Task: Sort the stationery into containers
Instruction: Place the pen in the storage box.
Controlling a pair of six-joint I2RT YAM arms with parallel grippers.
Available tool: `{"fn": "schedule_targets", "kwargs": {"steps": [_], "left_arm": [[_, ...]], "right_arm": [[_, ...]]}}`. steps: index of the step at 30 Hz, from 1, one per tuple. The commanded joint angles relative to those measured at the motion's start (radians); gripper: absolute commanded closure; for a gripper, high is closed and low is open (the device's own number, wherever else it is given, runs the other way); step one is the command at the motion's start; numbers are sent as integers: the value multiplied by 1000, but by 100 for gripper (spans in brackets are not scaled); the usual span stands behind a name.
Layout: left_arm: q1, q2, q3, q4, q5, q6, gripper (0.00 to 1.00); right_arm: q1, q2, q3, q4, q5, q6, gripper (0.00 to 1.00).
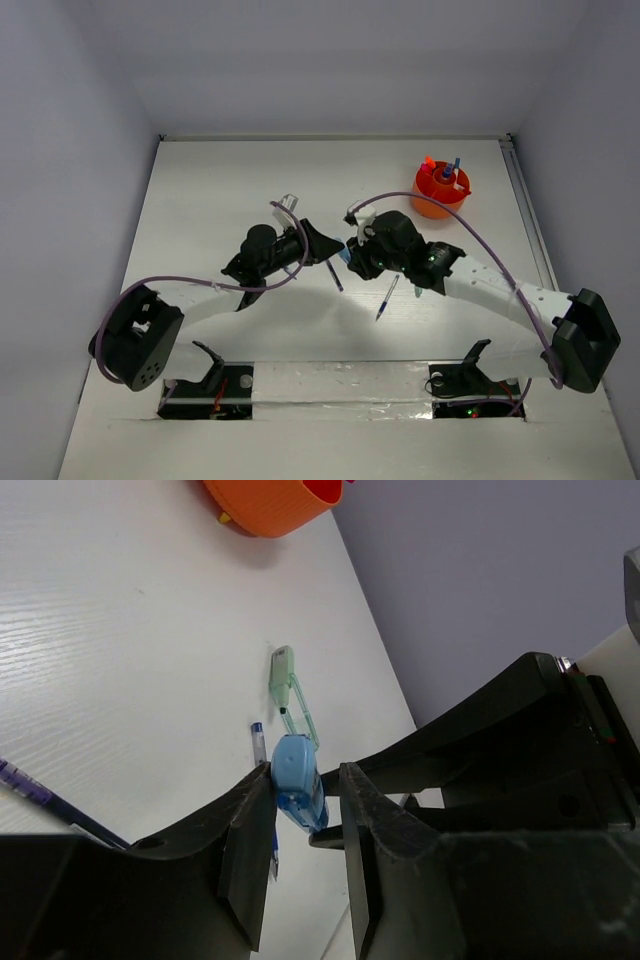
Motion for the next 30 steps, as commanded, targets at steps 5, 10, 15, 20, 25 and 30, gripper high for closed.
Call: {"fn": "schedule_targets", "kwargs": {"steps": [5,10,15,20,25,30], "left_arm": [[1,34,-3,159,44,-31,73],[1,21,-4,145,41,-25,95],[1,-18,2,96,16,-1,100],[1,-28,-6,108,26,-15,100],[1,-28,-26,151,52,-48,100],[-18,-33,-40,145,42,-42,100]], "right_arm": [[24,-39,-17,39,-29,-18,81],[24,-48,-23,36,-8,-12,82],[24,-64,-32,32,55,8,87],[24,-103,-52,110,54,37,94],[24,-128,-57,187,53,54,100],[24,-137,-38,229,64,60,100]]}}
